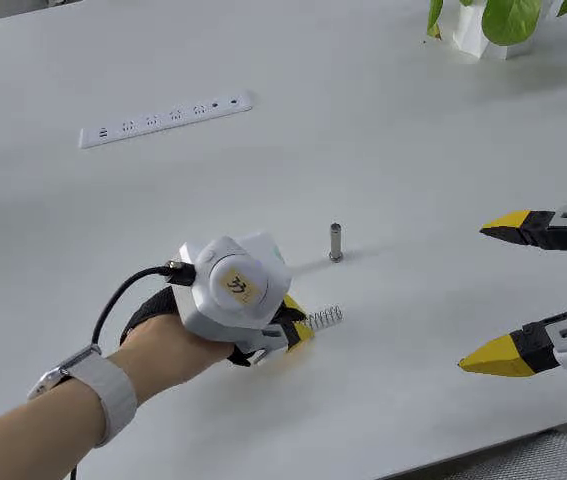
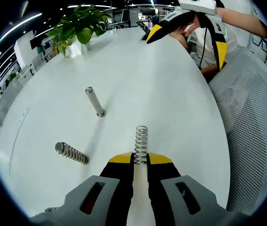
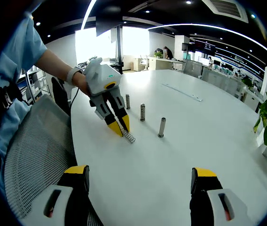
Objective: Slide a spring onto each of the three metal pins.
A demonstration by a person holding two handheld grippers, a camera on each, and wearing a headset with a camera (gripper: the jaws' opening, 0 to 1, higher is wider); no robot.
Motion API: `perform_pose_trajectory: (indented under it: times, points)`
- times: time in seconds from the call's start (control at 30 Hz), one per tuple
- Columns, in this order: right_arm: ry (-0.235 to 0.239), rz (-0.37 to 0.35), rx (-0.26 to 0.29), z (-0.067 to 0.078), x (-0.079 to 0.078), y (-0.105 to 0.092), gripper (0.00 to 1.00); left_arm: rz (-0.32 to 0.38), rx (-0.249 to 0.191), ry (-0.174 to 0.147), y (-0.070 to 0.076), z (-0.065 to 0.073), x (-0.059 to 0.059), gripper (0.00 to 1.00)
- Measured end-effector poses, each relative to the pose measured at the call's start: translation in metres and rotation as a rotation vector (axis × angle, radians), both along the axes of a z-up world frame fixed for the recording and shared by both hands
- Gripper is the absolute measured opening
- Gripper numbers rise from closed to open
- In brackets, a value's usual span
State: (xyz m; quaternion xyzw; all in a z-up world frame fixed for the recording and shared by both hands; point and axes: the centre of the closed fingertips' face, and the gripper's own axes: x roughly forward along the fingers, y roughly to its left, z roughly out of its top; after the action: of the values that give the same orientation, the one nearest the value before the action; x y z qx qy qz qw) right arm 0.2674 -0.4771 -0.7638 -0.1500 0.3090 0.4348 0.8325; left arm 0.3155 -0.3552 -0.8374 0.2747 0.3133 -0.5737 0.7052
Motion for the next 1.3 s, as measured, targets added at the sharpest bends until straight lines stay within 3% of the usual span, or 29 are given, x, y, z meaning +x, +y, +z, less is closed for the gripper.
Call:
perform_pose_trajectory:
  times: [0.63,1.07,1.3]
  points:
    - [-0.032,0.058,0.026,0.015,0.004,0.027,0.86,0.03,-0.111,-0.036,0.017,0.037,-0.018,0.07]
    - [-0.063,0.204,0.017,0.025,0.003,0.066,0.78,0.02,-0.186,-0.075,0.014,0.067,-0.037,0.07]
    - [-0.059,0.288,0.005,0.024,0.0,0.085,0.67,-0.002,-0.231,-0.083,0.01,0.08,-0.045,0.07]
